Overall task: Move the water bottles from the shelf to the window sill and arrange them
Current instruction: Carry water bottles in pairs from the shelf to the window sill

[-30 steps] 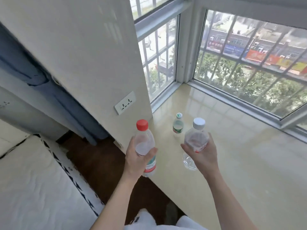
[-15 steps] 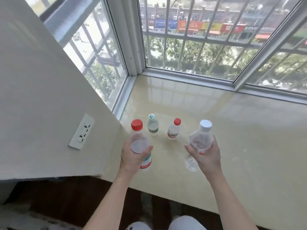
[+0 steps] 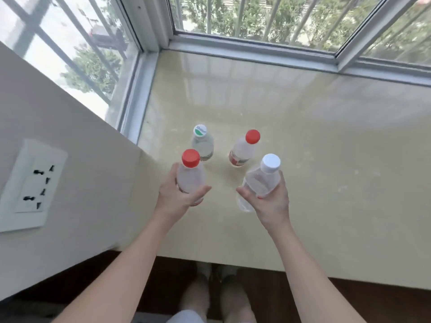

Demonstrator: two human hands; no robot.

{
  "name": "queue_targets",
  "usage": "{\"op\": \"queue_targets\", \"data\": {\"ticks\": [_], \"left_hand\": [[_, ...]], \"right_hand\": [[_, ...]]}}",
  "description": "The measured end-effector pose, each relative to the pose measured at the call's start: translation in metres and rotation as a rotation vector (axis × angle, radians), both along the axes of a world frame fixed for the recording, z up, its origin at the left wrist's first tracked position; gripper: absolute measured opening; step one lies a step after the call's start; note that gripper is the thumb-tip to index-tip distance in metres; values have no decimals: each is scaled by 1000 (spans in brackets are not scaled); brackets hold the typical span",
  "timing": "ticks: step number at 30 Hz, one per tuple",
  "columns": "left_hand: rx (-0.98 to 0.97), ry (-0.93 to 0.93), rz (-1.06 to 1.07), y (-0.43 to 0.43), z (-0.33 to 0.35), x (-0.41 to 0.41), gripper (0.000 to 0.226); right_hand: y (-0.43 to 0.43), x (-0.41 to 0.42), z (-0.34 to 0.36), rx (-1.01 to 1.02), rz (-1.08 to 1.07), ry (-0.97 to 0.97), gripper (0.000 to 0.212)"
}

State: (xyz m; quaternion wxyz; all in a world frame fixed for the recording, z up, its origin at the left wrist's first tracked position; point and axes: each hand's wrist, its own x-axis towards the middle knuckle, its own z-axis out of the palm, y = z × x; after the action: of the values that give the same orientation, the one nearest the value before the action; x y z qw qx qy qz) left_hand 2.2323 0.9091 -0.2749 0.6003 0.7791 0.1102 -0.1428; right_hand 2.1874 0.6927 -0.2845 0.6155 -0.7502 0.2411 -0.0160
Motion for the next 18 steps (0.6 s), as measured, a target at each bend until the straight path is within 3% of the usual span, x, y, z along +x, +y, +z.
{"op": "queue_targets", "data": {"ticks": [7, 18], "left_hand": [[14, -60, -29, -3, -55, 13, 59], [83, -159, -114, -6, -85, 16, 64]], "right_hand": [[10, 5, -59, -110, -43, 56, 62], [17, 14, -86, -121, -65, 26, 75]]}}
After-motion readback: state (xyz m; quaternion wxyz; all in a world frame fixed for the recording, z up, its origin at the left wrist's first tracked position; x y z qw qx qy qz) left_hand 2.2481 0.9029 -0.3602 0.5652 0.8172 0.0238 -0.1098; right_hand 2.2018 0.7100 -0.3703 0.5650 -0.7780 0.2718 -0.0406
